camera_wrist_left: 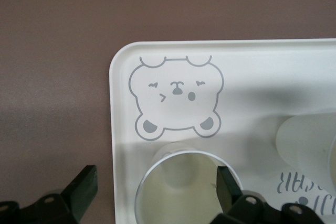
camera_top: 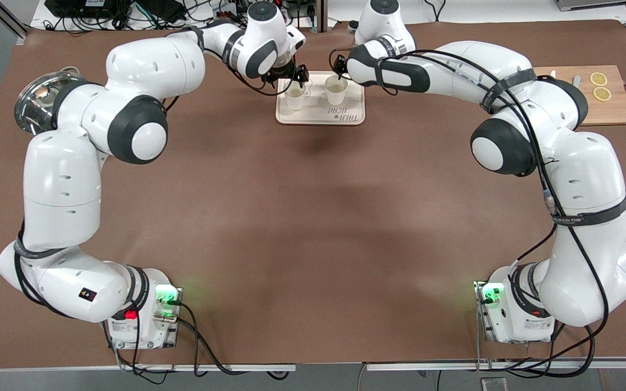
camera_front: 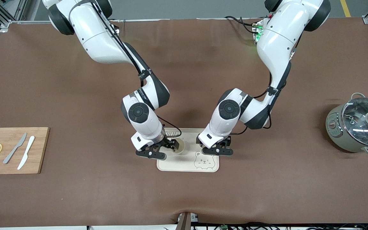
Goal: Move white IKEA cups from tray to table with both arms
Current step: 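Lower the right gripper to the other cup while the left gripper grips its cup, then close both grippers on the rims of the two white cups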
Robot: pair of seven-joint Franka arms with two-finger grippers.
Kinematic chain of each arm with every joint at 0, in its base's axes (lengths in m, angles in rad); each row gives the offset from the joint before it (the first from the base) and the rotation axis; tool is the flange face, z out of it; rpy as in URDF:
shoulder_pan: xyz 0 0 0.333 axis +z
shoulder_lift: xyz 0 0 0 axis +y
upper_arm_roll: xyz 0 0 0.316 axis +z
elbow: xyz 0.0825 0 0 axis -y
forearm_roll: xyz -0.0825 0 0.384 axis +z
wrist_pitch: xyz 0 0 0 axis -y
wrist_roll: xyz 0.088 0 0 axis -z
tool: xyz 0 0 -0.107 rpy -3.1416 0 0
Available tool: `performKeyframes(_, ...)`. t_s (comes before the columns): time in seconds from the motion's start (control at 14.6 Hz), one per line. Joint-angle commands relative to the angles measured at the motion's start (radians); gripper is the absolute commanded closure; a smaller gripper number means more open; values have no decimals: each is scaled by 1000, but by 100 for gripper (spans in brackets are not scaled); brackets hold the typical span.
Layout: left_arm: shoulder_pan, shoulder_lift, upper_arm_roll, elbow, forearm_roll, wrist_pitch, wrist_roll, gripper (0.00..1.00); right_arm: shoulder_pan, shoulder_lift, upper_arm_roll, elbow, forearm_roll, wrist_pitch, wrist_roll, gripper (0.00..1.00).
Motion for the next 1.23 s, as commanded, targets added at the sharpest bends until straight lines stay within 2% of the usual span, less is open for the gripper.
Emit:
performKeyframes(0.0,-9,2,8,6,29,13,-46,0,18,12,-9,31,-33,-15,26,0)
performKeyframes(0.68,-7,29,8,0,25,48,-57,0,38,47,-9,30,-38,29,46,0)
performKeyframes(0.75,-6,26,6,0,13,50,-104,36,41,50,-9,27,-42,40,46,0)
performKeyframes(0.82,-7,22,6,-1,15,48,-174,99,41,53,-9,27,-42,40,46,0)
performKeyframes(1.16,-9,17,8,-5,31,41,-169,100,44,55,-7,28,-41,40,45,0)
